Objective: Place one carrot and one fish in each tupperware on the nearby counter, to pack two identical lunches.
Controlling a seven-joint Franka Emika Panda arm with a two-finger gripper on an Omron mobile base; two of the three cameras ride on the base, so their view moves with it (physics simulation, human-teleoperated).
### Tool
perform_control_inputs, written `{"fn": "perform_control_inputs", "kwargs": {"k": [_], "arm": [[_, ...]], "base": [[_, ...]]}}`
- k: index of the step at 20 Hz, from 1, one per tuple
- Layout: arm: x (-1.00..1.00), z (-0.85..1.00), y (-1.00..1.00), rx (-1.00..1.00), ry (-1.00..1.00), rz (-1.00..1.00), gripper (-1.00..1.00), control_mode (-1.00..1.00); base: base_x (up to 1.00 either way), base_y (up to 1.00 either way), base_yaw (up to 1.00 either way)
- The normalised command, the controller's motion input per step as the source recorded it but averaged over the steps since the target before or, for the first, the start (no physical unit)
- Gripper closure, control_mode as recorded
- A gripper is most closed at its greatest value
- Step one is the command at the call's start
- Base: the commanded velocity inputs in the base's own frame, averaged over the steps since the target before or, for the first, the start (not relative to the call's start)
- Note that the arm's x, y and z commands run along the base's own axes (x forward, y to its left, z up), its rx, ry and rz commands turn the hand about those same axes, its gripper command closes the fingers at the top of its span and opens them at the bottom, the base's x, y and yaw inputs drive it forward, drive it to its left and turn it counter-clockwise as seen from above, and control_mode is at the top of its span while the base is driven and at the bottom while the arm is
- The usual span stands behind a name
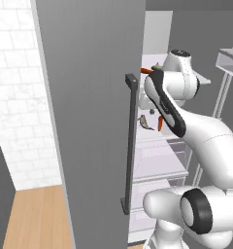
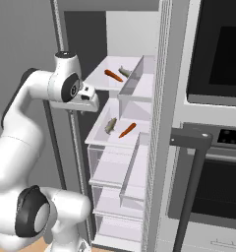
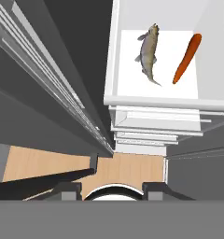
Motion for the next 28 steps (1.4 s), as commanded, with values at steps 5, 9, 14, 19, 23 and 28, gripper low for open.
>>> {"fn": "perform_control_inputs", "kwargs": {"k": [5, 9, 14, 19, 23, 28], "arm": [[0.01, -0.02, -0.53, 0.0, -0.03, 0.01, -1.0, -1.0], [-0.19, -0.31, -0.73, 0.0, -0.03, 0.0, -1.0, -1.0], [-0.27, -0.61, -0.27, -0.12, -0.03, 0.0, -1.0, -1.0], [0.13, -0.93, -0.04, -0.02, -0.16, -0.09, -1.0, -1.0], [0.34, -0.42, -0.2, 0.1, -0.04, -0.09, -1.0, -1.0], [0.46, -0.05, -0.18, 0.09, -0.02, -0.05, -1.0, -1.0]], "base": [[0.0, 0.0, 0.0], [0.0, 0.0, 0.0], [0.0, 0.0, 0.0], [0.0, 0.0, 0.0], [0.0, 0.0, 0.0], [0.0, 0.0, 0.0]]}}
